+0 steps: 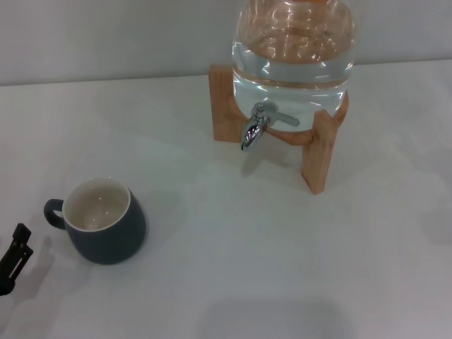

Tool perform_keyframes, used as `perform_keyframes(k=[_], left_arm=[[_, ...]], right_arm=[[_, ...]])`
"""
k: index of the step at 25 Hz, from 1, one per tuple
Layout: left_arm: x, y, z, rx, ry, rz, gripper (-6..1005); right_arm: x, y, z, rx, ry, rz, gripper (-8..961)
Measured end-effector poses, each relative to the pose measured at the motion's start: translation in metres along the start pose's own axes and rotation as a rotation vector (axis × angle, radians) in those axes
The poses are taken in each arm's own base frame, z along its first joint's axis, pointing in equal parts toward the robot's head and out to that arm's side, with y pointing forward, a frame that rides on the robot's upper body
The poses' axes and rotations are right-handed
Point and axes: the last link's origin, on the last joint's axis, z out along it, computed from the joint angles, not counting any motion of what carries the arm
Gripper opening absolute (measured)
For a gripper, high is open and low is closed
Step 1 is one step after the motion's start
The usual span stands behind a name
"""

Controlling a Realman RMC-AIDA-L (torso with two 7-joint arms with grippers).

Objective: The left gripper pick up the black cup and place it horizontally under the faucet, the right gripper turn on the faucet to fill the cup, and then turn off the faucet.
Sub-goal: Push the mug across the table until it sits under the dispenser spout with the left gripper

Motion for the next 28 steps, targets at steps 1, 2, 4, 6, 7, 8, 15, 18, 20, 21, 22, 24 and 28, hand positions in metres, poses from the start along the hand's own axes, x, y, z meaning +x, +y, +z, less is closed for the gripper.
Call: perform_keyframes(k=[1, 2, 4, 6, 7, 8, 15, 18, 20, 21, 22, 24, 28], left_arm=[[0.0003, 0.0001, 0.0007, -0.001, 0.001, 0.000, 889], [0.0004, 0.0002, 0.0011, -0.002, 0.001, 0.000, 889], [0.0008, 0.0003, 0.0018, -0.004, 0.003, 0.002, 889], [0.0010, 0.0002, 0.0022, -0.004, 0.003, 0.008, 889], [0.0011, 0.0001, 0.0024, -0.005, 0.004, 0.012, 889], [0.0013, 0.0001, 0.0024, -0.005, 0.005, 0.020, 889], [0.0035, 0.0011, 0.0038, -0.015, 0.018, 0.109, 889], [0.0054, -0.0011, 0.0046, -0.024, 0.020, 0.130, 889], [0.0062, -0.0028, 0.0039, -0.022, 0.021, 0.140, 889], [0.0063, -0.0032, 0.0036, -0.022, 0.021, 0.142, 889], [0.0064, -0.0034, 0.0035, -0.022, 0.021, 0.144, 889], [0.0064, -0.0036, 0.0031, -0.022, 0.021, 0.146, 889], [0.0059, -0.0030, 0.0034, -0.027, 0.017, 0.148, 889]], right_arm=[[0.0000, -0.0001, 0.0000, 0.000, 0.000, 0.000, 839], [0.0000, -0.0001, 0.0000, 0.000, 0.000, -0.001, 839], [0.0000, -0.0002, 0.0000, 0.001, 0.000, -0.002, 839], [0.0001, -0.0002, 0.0000, 0.001, 0.001, -0.002, 839], [0.0000, -0.0002, 0.0000, 0.001, 0.000, -0.002, 839], [0.0000, -0.0002, 0.0000, 0.002, 0.000, -0.003, 839], [-0.0002, -0.0002, 0.0000, 0.002, -0.001, -0.006, 839], [-0.0001, -0.0002, -0.0001, 0.001, -0.001, -0.007, 839], [-0.0001, -0.0003, -0.0005, 0.002, -0.001, -0.007, 839], [-0.0001, -0.0004, -0.0006, 0.002, -0.002, -0.007, 839], [-0.0002, -0.0004, -0.0006, 0.002, -0.002, -0.006, 839], [-0.0003, -0.0004, -0.0007, 0.003, -0.003, -0.006, 839], [-0.0002, 0.0004, 0.0004, 0.001, -0.005, -0.005, 839]])
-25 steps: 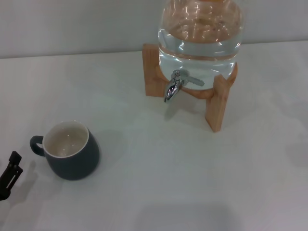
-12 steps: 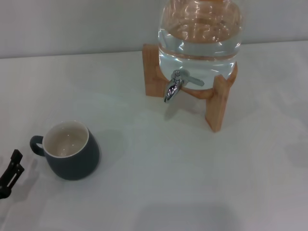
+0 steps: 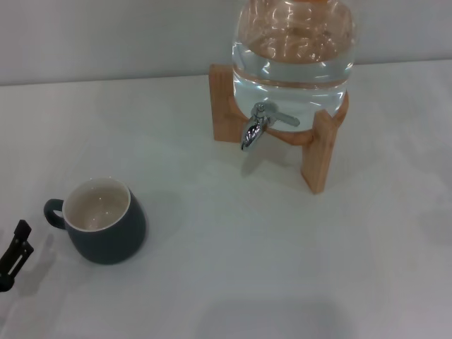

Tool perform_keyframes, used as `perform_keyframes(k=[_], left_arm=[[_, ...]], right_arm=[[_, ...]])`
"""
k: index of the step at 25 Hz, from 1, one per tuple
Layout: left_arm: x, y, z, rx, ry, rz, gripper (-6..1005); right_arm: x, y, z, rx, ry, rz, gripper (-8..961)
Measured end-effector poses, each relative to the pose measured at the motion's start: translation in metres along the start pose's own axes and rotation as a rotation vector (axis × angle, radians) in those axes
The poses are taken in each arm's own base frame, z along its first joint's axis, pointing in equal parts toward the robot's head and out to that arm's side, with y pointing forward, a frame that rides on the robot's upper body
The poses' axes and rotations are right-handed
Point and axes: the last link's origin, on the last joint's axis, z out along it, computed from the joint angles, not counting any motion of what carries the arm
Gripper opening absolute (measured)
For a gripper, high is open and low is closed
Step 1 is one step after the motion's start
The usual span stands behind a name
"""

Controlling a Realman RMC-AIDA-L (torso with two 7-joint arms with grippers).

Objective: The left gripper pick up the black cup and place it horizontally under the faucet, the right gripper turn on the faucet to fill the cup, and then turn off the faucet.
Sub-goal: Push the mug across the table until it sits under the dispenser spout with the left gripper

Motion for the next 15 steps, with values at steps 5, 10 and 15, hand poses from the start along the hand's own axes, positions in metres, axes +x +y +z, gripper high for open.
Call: perform_keyframes(k=[5, 10, 15], left_arm=[[0.0018, 0.0015, 0.0024, -0.018, 0.008, 0.007, 889], [0.0060, 0.0012, 0.0029, -0.032, 0.032, 0.019, 889], [0.0054, 0.0006, 0.0037, -0.029, 0.027, 0.019, 889]], right_arm=[[0.0001, 0.0006, 0.0007, -0.001, -0.001, -0.002, 838], [0.0001, 0.0010, 0.0010, -0.001, -0.004, -0.005, 838], [0.0001, 0.0010, 0.0013, 0.000, -0.004, -0.005, 838]])
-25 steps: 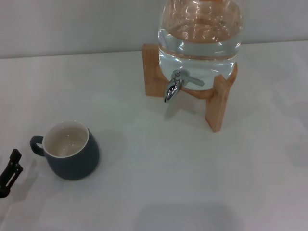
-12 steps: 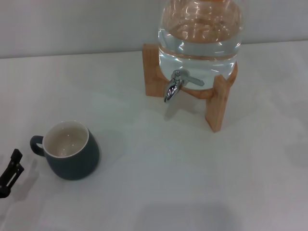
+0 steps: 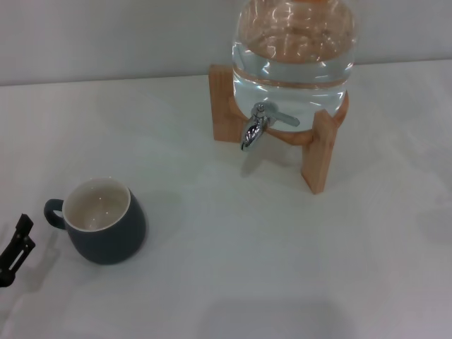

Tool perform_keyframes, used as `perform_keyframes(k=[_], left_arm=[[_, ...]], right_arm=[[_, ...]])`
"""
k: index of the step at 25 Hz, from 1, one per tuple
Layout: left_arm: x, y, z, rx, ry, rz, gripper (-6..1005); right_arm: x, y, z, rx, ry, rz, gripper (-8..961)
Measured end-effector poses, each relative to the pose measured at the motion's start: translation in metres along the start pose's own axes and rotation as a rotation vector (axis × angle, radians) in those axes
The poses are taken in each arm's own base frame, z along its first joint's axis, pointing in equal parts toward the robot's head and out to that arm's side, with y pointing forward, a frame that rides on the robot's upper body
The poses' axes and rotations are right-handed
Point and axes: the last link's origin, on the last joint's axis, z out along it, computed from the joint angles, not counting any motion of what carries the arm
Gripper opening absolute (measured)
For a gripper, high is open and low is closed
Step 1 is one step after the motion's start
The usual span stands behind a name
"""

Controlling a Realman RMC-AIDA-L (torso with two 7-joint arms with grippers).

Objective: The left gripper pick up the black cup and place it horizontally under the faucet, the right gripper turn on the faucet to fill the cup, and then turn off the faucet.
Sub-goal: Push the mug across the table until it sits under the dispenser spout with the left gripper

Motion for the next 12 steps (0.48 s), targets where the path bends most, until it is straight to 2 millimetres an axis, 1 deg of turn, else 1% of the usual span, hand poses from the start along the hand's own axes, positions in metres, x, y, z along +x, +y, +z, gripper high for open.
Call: perform_keyframes(k=[12], left_arm=[[-0.012, 0.000, 0.008, 0.011, -0.086, -0.010, 889]], right_arm=[[0.000, 0.001, 0.003, -0.004, 0.002, -0.001, 839]])
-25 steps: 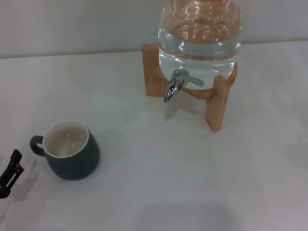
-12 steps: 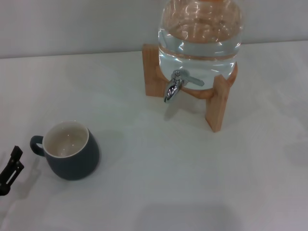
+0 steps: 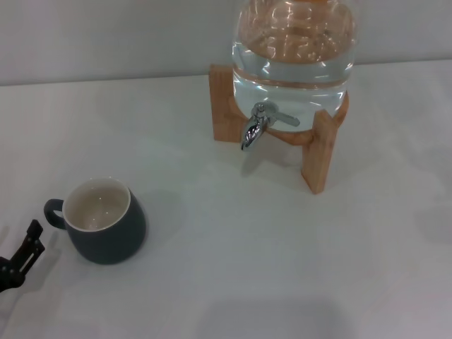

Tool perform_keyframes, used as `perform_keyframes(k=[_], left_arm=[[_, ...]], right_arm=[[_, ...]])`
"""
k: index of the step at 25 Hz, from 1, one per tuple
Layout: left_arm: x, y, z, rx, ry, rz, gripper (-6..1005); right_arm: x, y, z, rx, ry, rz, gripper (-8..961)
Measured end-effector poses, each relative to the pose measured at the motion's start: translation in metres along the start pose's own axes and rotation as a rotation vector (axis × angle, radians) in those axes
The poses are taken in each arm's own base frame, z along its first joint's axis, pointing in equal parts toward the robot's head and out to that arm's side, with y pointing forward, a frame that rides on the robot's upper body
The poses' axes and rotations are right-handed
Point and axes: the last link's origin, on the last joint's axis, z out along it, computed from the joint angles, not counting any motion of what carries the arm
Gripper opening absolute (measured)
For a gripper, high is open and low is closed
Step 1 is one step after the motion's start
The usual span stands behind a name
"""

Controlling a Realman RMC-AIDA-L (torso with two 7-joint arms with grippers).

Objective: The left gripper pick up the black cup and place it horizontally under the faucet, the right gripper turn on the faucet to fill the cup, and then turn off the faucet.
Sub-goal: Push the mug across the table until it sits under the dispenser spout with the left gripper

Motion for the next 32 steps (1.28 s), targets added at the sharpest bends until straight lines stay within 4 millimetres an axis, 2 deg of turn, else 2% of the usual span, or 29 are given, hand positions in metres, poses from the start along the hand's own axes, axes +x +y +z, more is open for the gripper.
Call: perform_keyframes(k=[32], left_arm=[[-0.002, 0.007, 0.025, -0.034, -0.050, -0.005, 889]], right_arm=[[0.000, 0.000, -0.002, 0.003, -0.003, 0.003, 839]])
